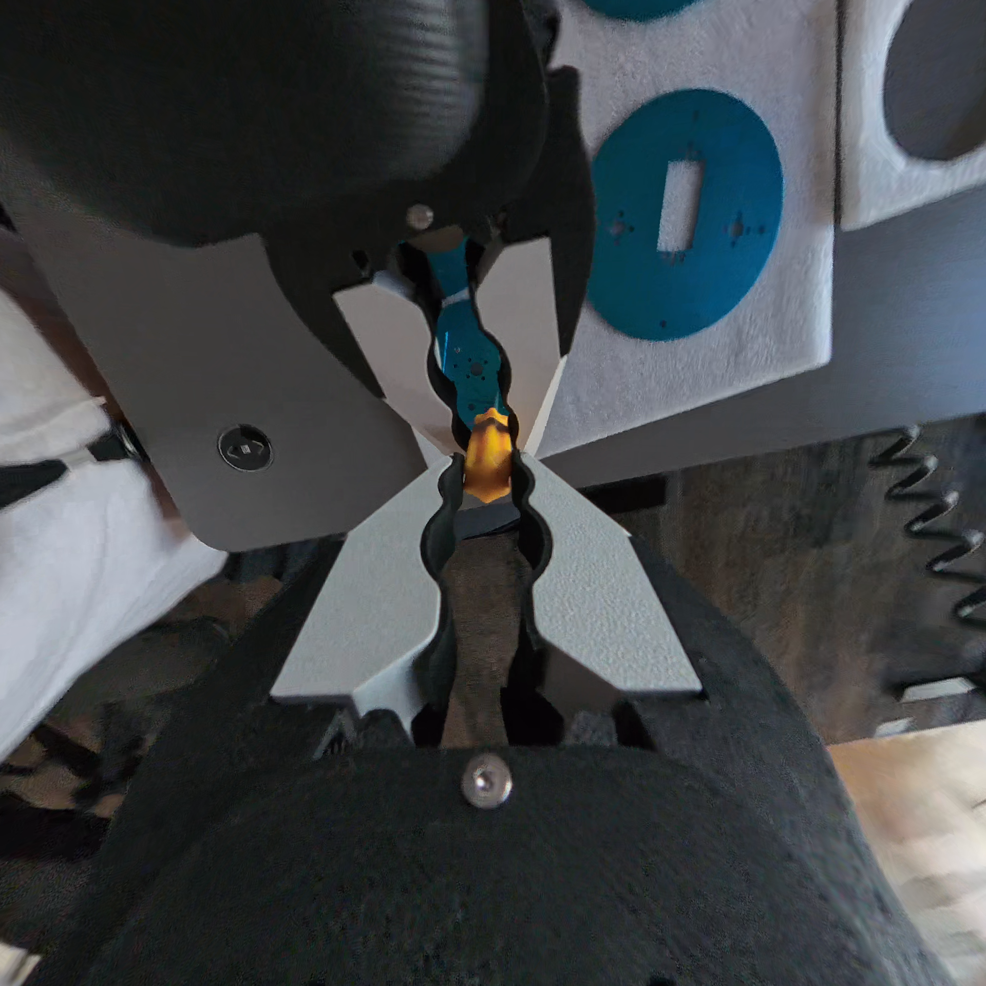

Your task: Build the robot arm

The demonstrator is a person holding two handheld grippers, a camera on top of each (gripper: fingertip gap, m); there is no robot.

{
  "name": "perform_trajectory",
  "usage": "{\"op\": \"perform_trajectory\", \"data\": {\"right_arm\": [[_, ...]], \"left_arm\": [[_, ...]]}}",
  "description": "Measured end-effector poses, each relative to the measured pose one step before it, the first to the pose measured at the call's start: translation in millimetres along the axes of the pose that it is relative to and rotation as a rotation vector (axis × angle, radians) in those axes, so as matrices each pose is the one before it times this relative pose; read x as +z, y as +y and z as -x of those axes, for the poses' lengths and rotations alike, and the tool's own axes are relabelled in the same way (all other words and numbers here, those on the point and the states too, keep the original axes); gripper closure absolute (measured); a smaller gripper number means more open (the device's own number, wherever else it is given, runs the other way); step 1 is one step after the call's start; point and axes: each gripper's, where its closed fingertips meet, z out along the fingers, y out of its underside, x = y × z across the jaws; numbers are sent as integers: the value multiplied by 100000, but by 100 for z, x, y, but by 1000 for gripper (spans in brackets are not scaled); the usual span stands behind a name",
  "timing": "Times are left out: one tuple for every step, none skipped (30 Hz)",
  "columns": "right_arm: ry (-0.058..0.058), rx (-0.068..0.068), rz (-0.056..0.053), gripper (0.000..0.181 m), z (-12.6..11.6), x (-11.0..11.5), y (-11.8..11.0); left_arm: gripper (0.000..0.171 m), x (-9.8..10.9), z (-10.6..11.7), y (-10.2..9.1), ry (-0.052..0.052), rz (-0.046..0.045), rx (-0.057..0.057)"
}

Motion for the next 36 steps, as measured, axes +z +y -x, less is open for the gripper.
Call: {"op": "perform_trajectory", "data": {"right_arm": [[182,-10456,-739,164,97,29,-51],[1713,-9723,-197,163,-12,54,45],[1559,-6733,-672,163,48,33,-101],[890,-3640,231,163,35,15,-18],[-309,515,708,163,2,6,61],[-1224,4316,1116,163,-31,8,74],[-1188,6659,572,164,-55,11,45],[-763,7491,857,164,-86,1,90],[486,7875,668,164,-164,12,61],[44,10230,-2,164,-44,12,44],[360,8317,-461,164,3,-5,28],[1291,3877,-1833,164,-79,22,-152],[15,1485,-1905,163,29,20,-169],[-988,-1479,-462,163,88,1,-25],[-1762,-5564,420,163,120,-16,8],[-1850,-9658,604,163,124,1,19],[-806,-10062,324,162,64,8,200],[-131,-8665,340,161,42,-30,226],[478,-7153,176,161,49,-50,171],[1818,-5358,-443,162,-160,-55,-1],[525,-4454,-690,163,7,-7,-96],[876,-2958,-90,164,-104,36,0],[447,-1683,-63,165,-106,70,-44],[-124,-1977,325,165,-3,85,29],[468,-2664,81,164,-21,13,-81],[1130,-2110,-826,159,-91,-19,-185],[-685,-916,-1107,160,109,-25,-255],[-2174,-117,-1209,161,267,-47,-247],[-874,328,-750,162,-4,-8,-118],[-1430,448,614,162,102,47,55],[-54,262,114,163,-34,-7,-16],[-182,1924,-22,164,-17,27,-47],[-254,4967,340,165,-88,38,-38],[-189,6676,434,165,-130,16,-3],[145,7486,168,165,-184,6,3],[796,8890,68,165,-286,12,9]], "left_arm": [[155,-54,-17,23,29,29,161],[155,-29,-19,17,28,60,36],[155,-16,-32,20,151,130,18],[155,-18,-42,11,175,54,91],[155,20,-30,-2,27,-125,-80],[155,16,45,-2,-383,-70,-286],[155,1,70,-1,-276,151,-228],[155,24,84,-1,-389,238,-218],[155,28,124,-8,-631,185,-137],[155,35,30,0,-61,98,-132],[155,67,12,3,-87,77,-70],[155,43,102,20,-951,208,557],[156,0,42,29,-446,227,684],[156,-18,-51,8,328,20,124],[156,19,-86,-10,643,-239,-333],[157,-6,-76,-1,455,-222,-195],[157,-29,-16,13,80,5,-110],[157,-23,-25,19,98,203,138],[157,-2,-28,16,-56,188,319],[157,9,-28,-8,-20,2,254],[157,9,-23,-1,162,-71,9],[157,12,-17,1,247,32,-90],[157,-5,57,16,-152,191,16],[157,-6,-16,3,309,73,-67],[157,6,-34,2,275,38,28],[157,2,-5,-2,20,208,285],[157,29,-40,-6,174,86,213],[157,49,-71,-27,239,-115,56],[157,49,-15,-18,61,-68,54],[157,11,11,10,-63,133,95],[157,-15,-24,8,285,97,-64],[157,-2,1,17,48,29,-151],[158,8,59,13,-425,42,-166],[158,26,62,-8,-462,-88,-225],[158,75,115,5,-926,143,-45],[159,70,216,9,-1504,372,295]]}}
